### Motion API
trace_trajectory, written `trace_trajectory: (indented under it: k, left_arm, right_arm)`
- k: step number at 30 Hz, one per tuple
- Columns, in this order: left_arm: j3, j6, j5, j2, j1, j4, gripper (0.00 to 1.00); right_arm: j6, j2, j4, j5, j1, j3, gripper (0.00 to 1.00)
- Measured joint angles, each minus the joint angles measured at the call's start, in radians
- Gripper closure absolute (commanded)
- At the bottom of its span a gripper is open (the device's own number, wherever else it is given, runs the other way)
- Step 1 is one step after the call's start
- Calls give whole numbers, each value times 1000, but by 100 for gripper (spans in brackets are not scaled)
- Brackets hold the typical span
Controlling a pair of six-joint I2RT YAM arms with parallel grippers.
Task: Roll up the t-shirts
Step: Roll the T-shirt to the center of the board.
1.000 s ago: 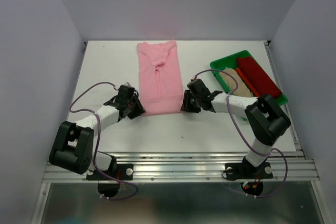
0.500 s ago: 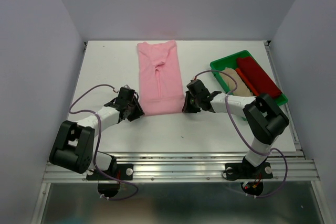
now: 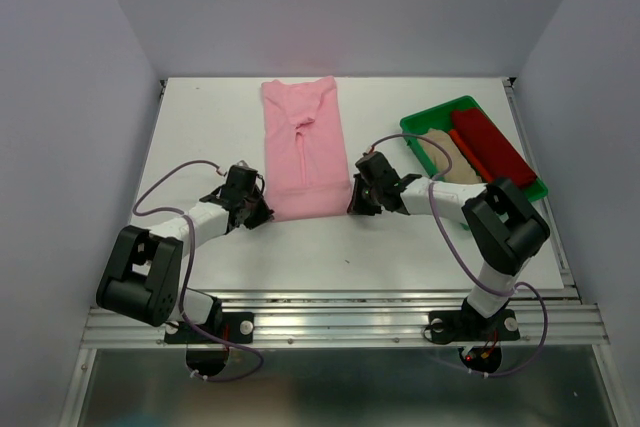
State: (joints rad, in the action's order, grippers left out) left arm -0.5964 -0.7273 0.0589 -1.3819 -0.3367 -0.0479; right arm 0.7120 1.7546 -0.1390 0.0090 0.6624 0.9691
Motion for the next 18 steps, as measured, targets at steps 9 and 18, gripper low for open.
trace_trajectory:
  k: [9,18]
  left_arm:
    - [-16,-14,34,1,0,-22,100]
    - [-103,-37,45,1,5,-106,100]
  right_arm:
    - [0,-4,4,0,0,-2,99]
    - [0,-41,-19,14,0,9,99]
